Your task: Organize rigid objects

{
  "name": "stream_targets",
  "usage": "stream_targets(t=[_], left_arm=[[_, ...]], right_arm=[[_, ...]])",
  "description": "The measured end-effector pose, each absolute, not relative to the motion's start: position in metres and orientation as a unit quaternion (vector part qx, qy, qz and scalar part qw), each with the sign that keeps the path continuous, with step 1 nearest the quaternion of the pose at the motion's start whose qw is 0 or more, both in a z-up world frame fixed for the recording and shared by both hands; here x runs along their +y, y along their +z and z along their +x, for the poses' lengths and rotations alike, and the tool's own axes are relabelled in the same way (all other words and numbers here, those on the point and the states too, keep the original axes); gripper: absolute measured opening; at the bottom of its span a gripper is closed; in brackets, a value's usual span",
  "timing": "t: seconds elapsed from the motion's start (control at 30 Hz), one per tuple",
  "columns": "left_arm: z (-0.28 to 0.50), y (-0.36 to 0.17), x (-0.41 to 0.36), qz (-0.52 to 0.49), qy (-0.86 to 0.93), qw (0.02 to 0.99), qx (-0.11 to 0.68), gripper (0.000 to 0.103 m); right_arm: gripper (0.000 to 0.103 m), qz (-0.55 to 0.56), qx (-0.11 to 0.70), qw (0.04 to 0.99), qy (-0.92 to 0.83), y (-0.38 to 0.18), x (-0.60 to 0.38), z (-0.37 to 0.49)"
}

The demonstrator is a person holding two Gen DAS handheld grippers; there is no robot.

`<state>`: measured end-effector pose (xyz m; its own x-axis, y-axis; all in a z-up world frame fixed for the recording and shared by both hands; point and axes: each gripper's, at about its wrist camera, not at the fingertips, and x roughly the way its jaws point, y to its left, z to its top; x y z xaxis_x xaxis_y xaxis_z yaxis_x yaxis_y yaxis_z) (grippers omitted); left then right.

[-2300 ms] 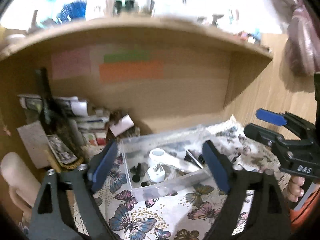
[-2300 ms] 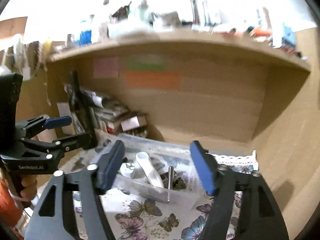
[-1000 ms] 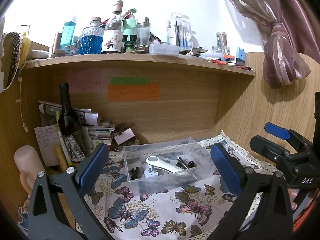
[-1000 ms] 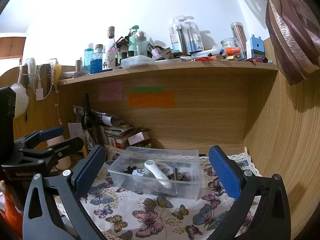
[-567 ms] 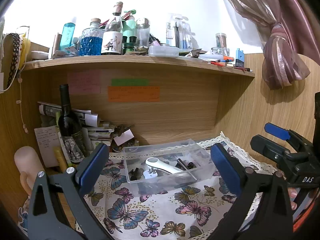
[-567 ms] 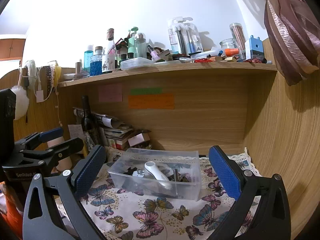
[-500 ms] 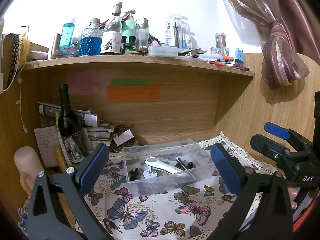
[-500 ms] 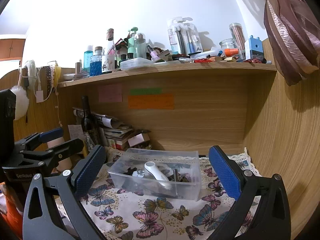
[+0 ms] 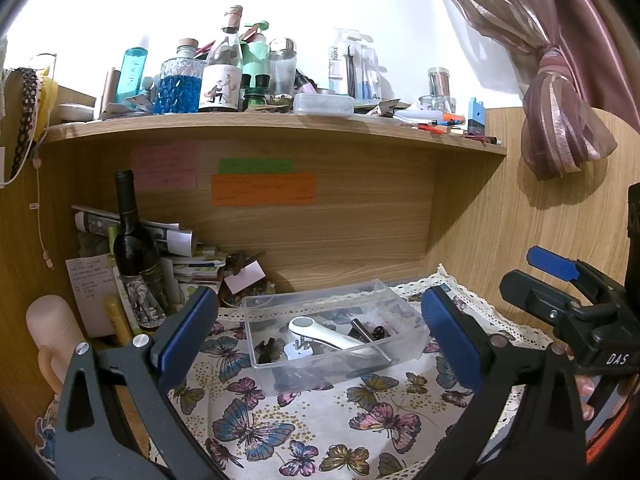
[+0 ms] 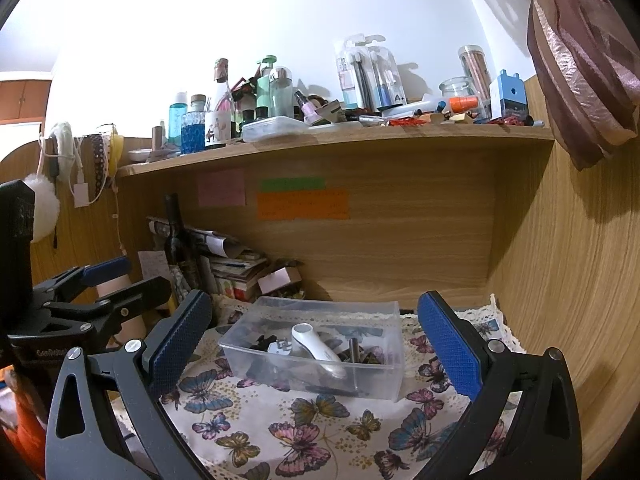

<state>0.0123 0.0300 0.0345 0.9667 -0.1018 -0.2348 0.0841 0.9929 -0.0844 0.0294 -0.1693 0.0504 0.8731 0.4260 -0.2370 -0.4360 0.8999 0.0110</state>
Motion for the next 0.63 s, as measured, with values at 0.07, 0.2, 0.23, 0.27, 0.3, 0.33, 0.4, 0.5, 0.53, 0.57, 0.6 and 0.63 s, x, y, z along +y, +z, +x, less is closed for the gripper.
stream_targets(t=[0.07,0.2,0.23,0.27,0.3,0.33,0.4,0.5,0.53,0.57,0.6,0.63], left_arm=[[0.0120,0.0349,0.0299,-0.038,-0.046,0.991,0.120,0.103],[0.0132,0.0358,0.0313,-0.039,-0.046,0.991,0.118,0.103],[0.0133,0.0357,0.0316,-0.040,-0.048,0.991,0.118,0.103],[0.0134,0.0354,0.0314,-0.040,-0.051,0.991,0.119,0.103],[0.0141,0.0354,0.0317,-0.041,-0.054,0.990,0.121,0.103],[0.0133,0.0351,0.0310,-0.042,-0.055,0.990,0.120,0.103],[0.0127,0.0349,0.0300,-0.039,-0.056,0.990,0.119,0.103],[0.0128,0.0343,0.0286,-0.037,-0.061,0.990,0.120,0.103],[0.0130,0.0340,0.0283,-0.038,-0.062,0.990,0.121,0.103],[0.0135,0.0336,0.0283,-0.039,-0.064,0.990,0.123,0.103],[0.0140,0.0332,0.0283,-0.039,-0.065,0.989,0.124,0.103],[0.0139,0.0329,0.0284,-0.040,-0.063,0.989,0.124,0.103]], right_arm=[[0.103,-0.021,0.119,0.968,0.221,0.0495,-0.1679,0.0292],[0.103,-0.022,0.123,0.966,0.225,0.0480,-0.1645,0.0294],[0.103,-0.023,0.122,0.967,0.223,0.0472,-0.1638,0.0290],[0.103,-0.024,0.122,0.967,0.224,0.0473,-0.1629,0.0286],[0.103,-0.025,0.122,0.967,0.224,0.0473,-0.1621,0.0283],[0.103,-0.025,0.122,0.967,0.223,0.0466,-0.1624,0.0286],[0.103,-0.025,0.123,0.967,0.223,0.0463,-0.1617,0.0288],[0.103,-0.024,0.127,0.967,0.222,0.0449,-0.1609,0.0305],[0.103,-0.023,0.128,0.966,0.221,0.0443,-0.1606,0.0314],[0.103,-0.021,0.131,0.966,0.221,0.0434,-0.1604,0.0326],[0.103,-0.020,0.132,0.966,0.220,0.0429,-0.1602,0.0334],[0.103,-0.019,0.133,0.966,0.221,0.0424,-0.1611,0.0347]])
